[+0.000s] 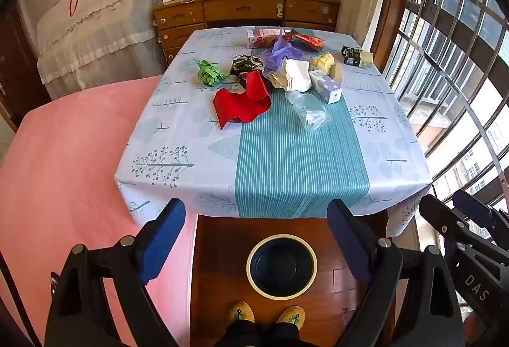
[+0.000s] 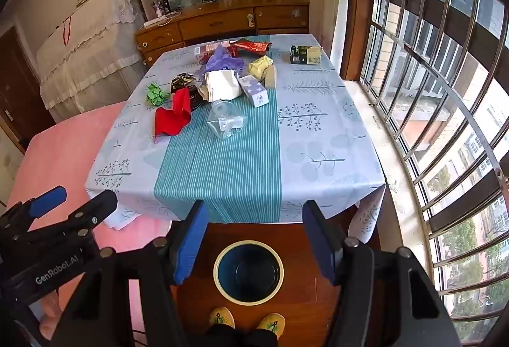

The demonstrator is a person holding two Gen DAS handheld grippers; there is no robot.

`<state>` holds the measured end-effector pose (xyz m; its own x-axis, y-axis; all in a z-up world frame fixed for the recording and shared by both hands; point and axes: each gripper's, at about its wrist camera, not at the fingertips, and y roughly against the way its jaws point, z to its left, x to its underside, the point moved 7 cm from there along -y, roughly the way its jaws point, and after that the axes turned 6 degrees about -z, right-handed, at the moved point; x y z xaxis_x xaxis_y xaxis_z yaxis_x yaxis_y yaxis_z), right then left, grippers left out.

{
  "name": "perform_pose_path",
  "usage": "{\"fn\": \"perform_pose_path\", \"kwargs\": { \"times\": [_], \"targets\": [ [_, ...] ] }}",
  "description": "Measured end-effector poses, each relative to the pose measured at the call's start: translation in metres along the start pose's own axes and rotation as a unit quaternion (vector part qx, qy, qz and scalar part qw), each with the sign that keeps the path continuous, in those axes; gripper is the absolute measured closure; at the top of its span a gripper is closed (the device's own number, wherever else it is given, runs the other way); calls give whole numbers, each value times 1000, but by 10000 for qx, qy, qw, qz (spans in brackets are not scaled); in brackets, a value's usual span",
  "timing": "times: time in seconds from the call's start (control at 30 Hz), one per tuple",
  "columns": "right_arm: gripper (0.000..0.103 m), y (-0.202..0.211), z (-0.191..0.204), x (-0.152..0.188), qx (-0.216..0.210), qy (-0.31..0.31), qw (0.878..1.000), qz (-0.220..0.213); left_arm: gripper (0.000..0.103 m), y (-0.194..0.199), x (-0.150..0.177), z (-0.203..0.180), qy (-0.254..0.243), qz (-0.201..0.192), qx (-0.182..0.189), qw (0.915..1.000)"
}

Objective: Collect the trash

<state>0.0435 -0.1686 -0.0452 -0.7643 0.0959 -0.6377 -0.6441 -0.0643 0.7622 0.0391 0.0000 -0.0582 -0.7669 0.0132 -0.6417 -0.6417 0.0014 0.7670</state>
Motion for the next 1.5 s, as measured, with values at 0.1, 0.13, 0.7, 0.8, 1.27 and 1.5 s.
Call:
{"fn": "perform_pose_path", "kwargs": {
  "times": [0.1,0.13,0.7,0.8,1.27,1.5],
  "targets": [
    [41,0,-2,1,-103,-40,9999,38,13,0,0,0,4,-7,-17,10000],
    [41,-4,-5,1,-81,-17,9999,117,13,0,0,1,15,-7,-38,10000],
    [41,1,8,-6,-219,496,9983,-198,14,2,3,-5,161,-88,-43,9998],
    [41,2,10,-6,-244,516,9981,-219,14,2,3,-5,170,-104,-75,9998],
    [41,1,10,-4,-254,502,9982,-207,14,7,4,-5,195,-110,-62,9997],
    [41,1,9,-4,-249,490,9983,-208,15,8,5,-7,175,-145,-77,9997]
  ]
}}
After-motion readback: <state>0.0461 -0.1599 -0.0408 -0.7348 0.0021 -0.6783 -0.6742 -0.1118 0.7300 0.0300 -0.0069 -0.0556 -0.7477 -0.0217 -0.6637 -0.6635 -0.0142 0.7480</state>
